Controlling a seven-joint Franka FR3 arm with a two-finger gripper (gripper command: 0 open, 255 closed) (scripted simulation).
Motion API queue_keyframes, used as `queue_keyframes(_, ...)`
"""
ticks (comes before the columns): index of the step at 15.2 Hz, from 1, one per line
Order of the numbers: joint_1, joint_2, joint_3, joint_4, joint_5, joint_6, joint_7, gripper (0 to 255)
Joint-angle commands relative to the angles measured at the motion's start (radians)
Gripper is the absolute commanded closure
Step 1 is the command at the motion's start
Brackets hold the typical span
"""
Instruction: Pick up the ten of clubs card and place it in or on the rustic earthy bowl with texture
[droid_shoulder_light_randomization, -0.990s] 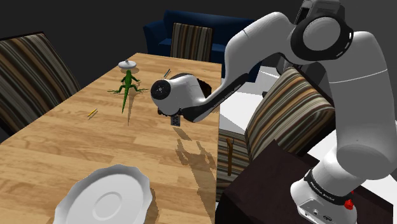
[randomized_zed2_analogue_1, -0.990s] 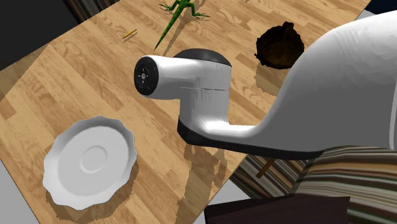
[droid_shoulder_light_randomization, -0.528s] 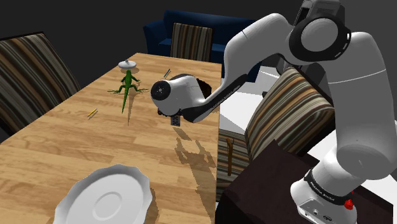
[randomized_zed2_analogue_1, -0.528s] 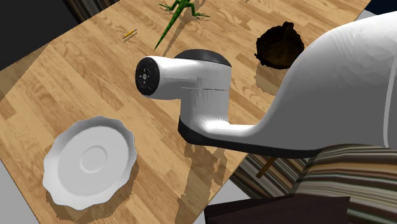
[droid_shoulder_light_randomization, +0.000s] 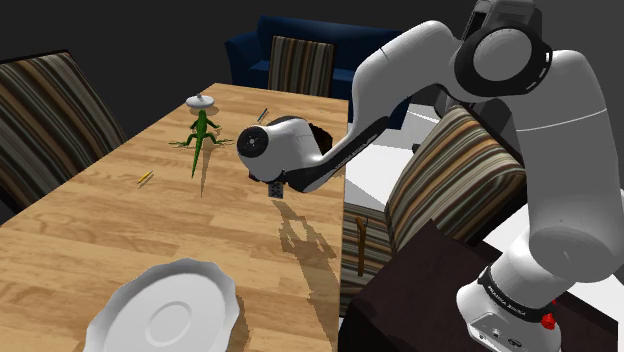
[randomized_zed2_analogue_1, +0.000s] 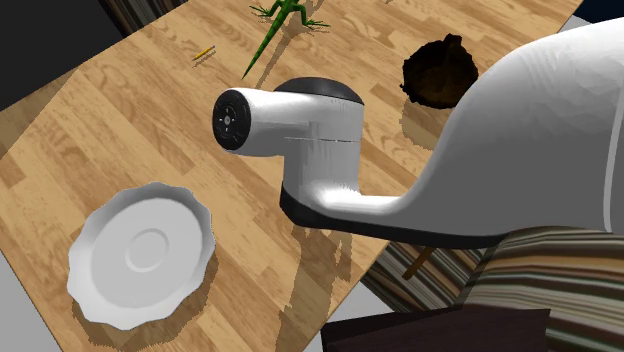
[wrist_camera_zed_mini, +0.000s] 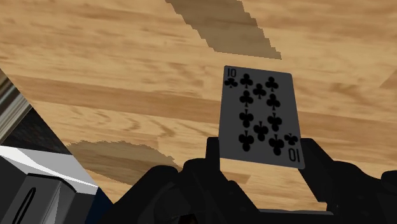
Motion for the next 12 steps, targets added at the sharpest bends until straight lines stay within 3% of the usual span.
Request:
queue_keyframes(1, 0.0, 0.0, 0.0, -0.001, 0.0, 0.0, 0.0, 255)
queue_keyframes(12, -0.03, -0.082, 0.041, -0.012, 0.071, -0.029, -0.069, 255)
